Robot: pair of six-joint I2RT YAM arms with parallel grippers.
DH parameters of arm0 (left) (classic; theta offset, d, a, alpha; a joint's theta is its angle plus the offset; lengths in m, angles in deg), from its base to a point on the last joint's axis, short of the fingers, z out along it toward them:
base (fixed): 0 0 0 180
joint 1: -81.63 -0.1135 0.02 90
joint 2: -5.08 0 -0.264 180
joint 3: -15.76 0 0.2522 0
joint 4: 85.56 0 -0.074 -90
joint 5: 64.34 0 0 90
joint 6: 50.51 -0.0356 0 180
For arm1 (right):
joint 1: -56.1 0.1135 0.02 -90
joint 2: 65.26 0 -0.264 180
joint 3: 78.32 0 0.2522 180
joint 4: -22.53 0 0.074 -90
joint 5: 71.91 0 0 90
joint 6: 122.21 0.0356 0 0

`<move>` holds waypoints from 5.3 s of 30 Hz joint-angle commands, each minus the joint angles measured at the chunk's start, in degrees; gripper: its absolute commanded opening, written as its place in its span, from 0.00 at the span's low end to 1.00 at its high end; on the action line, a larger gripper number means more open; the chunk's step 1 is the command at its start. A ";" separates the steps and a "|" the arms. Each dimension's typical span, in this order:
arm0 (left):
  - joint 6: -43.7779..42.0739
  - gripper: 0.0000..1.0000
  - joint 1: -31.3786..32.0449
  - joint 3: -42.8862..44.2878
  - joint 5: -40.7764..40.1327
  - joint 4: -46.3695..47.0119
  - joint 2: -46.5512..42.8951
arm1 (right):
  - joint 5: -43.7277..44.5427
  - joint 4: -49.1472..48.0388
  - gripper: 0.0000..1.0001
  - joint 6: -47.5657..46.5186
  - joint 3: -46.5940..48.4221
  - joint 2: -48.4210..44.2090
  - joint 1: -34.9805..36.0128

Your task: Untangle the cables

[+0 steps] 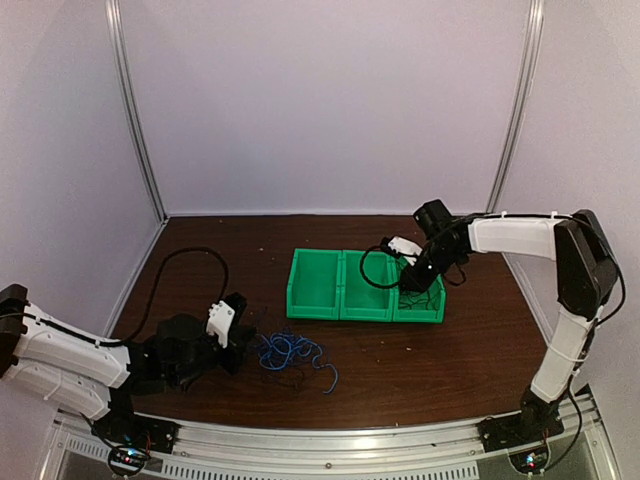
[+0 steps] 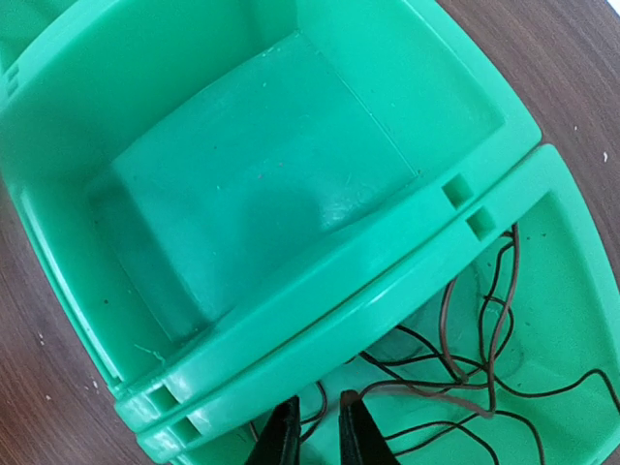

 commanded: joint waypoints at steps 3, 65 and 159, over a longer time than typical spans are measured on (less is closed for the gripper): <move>0.33 0.00 -0.29 -0.34 -0.03 1.55 -1.65 | 3.63 5.86 0.30 0.43 3.36 -3.02 0.60; 44.02 0.52 -5.64 3.51 14.31 -18.02 -8.87 | -12.67 0.95 0.29 -1.56 25.03 16.83 28.72; 3.56 0.00 -8.55 102.14 -1.85 -71.11 -2.95 | -22.58 -32.19 0.23 9.30 1.21 10.54 31.06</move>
